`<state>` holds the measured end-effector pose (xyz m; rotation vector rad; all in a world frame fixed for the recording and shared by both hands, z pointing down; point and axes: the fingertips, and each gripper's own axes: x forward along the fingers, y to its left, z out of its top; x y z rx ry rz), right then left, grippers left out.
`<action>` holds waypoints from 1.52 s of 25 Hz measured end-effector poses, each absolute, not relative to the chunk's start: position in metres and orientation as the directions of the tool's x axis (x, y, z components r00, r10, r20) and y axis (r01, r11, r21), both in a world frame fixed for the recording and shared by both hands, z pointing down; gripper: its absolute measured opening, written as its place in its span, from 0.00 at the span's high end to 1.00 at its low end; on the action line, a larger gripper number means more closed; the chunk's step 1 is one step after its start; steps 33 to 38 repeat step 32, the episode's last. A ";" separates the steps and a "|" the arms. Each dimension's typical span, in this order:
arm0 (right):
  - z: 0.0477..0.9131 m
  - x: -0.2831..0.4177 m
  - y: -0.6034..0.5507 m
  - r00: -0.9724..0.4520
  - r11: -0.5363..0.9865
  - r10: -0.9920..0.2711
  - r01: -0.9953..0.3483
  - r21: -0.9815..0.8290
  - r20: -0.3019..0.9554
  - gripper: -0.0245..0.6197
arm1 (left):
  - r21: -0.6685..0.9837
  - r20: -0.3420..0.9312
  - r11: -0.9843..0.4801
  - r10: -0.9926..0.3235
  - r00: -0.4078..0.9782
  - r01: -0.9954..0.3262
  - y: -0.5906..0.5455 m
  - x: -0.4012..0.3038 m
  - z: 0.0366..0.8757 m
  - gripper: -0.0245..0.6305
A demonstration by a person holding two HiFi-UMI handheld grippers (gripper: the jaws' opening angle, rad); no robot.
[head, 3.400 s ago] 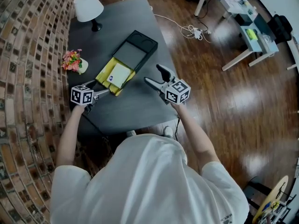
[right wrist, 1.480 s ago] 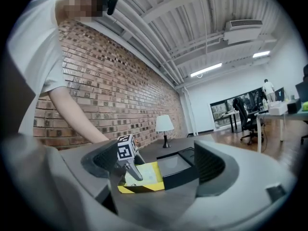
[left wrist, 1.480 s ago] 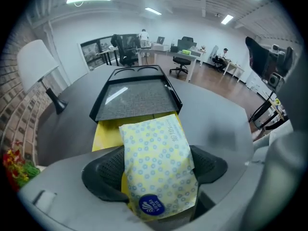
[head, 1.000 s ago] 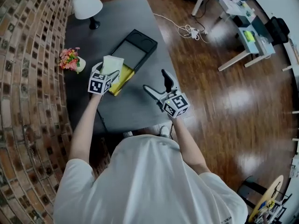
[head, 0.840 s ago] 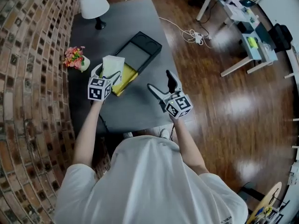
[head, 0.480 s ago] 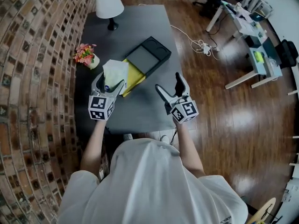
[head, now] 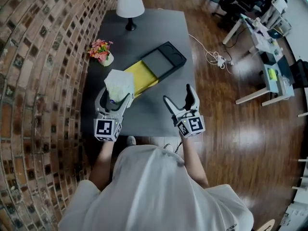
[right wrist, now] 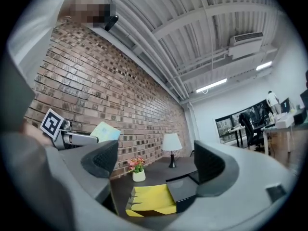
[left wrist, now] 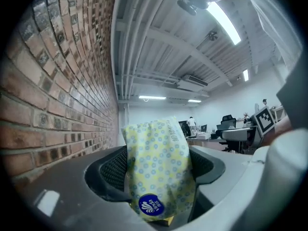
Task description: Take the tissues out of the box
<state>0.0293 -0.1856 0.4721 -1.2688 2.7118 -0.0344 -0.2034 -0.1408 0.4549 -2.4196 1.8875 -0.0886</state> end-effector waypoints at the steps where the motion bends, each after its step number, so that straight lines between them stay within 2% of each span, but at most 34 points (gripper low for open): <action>1: 0.473 0.030 -0.183 -0.624 0.633 -0.773 -0.769 -0.082 -0.118 0.18 | -0.084 -0.015 -0.222 -0.974 0.224 -0.971 -0.134 -0.206 0.452 0.39; 5: 0.482 0.036 -0.178 -0.583 0.588 -0.809 -0.805 -0.081 -0.078 0.19 | -0.073 -0.059 -0.152 -0.986 0.157 -0.986 -0.114 -0.214 0.450 0.39; 9: 0.483 0.034 -0.171 -0.574 0.575 -0.818 -0.818 -0.015 -0.031 0.20 | -0.091 -0.071 -0.139 -0.987 0.146 -0.986 -0.106 -0.218 0.454 0.40; 15: 0.469 0.034 -0.163 -0.567 0.568 -0.822 -0.823 -0.010 -0.047 0.20 | -0.102 -0.014 -0.162 -0.986 0.164 -0.981 -0.107 -0.211 0.465 0.40; 38: 0.467 0.030 -0.153 -0.583 0.584 -0.811 -0.812 -0.009 -0.047 0.20 | -0.049 -0.041 -0.164 -0.985 0.166 -0.985 -0.105 -0.210 0.459 0.40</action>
